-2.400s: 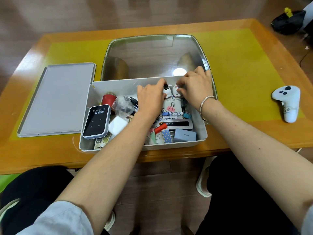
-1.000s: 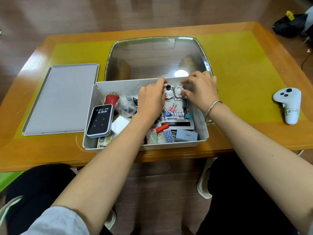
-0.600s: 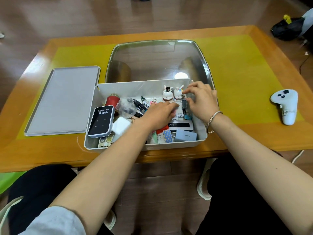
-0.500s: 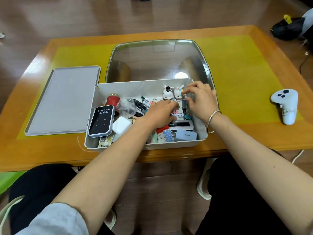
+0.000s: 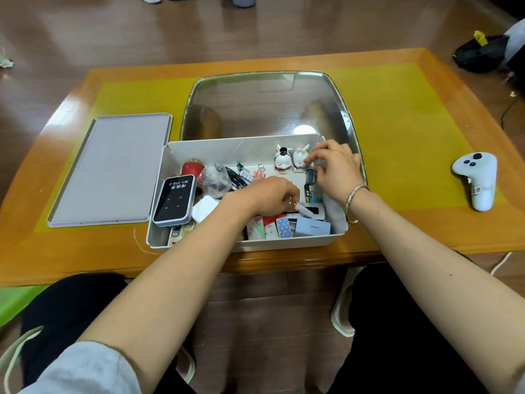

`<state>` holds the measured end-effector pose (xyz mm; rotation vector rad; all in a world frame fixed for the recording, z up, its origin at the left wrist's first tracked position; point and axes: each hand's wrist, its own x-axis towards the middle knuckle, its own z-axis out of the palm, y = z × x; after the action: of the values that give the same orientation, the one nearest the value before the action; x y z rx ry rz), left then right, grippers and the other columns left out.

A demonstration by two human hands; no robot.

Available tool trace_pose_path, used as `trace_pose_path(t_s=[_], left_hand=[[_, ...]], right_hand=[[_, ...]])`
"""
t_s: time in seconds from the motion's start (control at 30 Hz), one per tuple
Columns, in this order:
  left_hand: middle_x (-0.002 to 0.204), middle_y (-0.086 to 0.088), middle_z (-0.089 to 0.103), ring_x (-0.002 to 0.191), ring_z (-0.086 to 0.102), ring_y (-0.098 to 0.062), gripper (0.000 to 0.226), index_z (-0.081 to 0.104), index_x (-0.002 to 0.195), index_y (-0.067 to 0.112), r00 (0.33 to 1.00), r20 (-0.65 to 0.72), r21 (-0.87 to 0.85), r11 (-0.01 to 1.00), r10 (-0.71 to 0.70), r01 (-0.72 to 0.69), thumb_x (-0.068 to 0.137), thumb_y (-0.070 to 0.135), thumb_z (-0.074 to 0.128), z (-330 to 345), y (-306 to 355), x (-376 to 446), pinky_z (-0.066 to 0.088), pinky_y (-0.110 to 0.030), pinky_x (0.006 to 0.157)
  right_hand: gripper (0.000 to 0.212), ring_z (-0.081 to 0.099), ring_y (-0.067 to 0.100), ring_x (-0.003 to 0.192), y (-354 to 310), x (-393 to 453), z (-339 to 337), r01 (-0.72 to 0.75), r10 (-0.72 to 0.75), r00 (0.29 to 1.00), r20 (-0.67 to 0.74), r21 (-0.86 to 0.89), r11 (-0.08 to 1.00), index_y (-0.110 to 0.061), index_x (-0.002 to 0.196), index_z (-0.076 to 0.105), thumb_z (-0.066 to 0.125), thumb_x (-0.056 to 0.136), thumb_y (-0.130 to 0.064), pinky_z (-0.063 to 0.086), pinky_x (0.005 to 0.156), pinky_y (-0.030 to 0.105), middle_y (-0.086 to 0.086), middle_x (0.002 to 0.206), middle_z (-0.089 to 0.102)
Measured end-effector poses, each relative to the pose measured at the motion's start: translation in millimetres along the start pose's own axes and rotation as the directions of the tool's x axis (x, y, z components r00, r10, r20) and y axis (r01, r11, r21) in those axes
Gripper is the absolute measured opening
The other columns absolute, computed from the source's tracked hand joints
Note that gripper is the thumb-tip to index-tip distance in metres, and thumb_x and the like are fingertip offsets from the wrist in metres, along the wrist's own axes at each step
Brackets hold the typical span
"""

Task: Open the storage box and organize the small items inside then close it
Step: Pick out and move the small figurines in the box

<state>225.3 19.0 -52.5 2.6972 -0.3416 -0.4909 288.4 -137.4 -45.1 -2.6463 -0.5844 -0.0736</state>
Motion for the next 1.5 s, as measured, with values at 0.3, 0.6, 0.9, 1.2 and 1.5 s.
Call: trace_pose_path(t_s=[0.3,0.6,0.9,1.2,1.5], left_hand=[[0.098,0.007,0.053,0.102,0.051,-0.020,0.023,0.063,0.107,0.023,0.995,-0.098,-0.120,0.993,-0.005,-0.007,0.086,0.025,0.053,4,6,-14,0.040,-0.032,0.080],[0.149,-0.010,0.032,0.138,0.029,-0.028,0.054,0.029,0.146,0.021,0.994,-0.028,0.083,0.990,-0.109,0.111,0.095,0.038,0.037,13,15,20,0.030,-0.050,0.106],[0.129,-0.019,0.046,0.117,0.045,-0.034,0.059,0.028,0.144,0.019,0.988,-0.113,0.079,0.990,-0.106,0.116,0.092,0.044,0.042,12,9,14,0.039,-0.042,0.092],[0.140,-0.013,0.033,0.124,0.041,-0.030,0.056,0.031,0.146,0.027,0.996,-0.085,-0.007,0.999,-0.035,0.034,0.093,0.038,0.044,13,13,27,0.041,-0.043,0.099],[0.139,-0.007,0.039,0.127,0.041,-0.027,0.050,0.043,0.142,0.023,0.994,-0.103,0.039,0.999,-0.021,0.026,0.093,0.034,0.043,13,9,22,0.040,-0.043,0.102]], right_hand=[[0.037,0.046,0.020,0.105,1,-4,0,-0.008,0.020,0.998,-0.057,0.198,0.980,-0.023,0.093,0.070,0.045,0.088,0.003,0.034,0.087,0.033,-0.006,0.110,0.061],[0.040,0.047,0.019,0.102,3,-3,1,0.002,0.011,0.998,-0.068,0.187,0.982,-0.023,0.090,0.070,0.044,0.085,0.006,0.039,0.090,0.037,-0.006,0.108,0.062],[0.040,0.046,0.018,0.102,3,-3,1,0.006,0.009,0.998,-0.068,0.208,0.978,-0.023,0.090,0.070,0.044,0.085,0.007,0.039,0.090,0.036,-0.007,0.108,0.062],[0.040,0.046,0.019,0.103,3,-2,2,0.005,0.009,0.998,-0.067,0.205,0.979,-0.023,0.089,0.070,0.044,0.084,0.007,0.040,0.092,0.038,-0.006,0.108,0.062],[0.038,0.048,0.018,0.104,3,-3,0,0.017,0.002,0.996,-0.084,0.221,0.975,-0.024,0.091,0.070,0.045,0.084,0.005,0.038,0.093,0.039,-0.008,0.108,0.063]])
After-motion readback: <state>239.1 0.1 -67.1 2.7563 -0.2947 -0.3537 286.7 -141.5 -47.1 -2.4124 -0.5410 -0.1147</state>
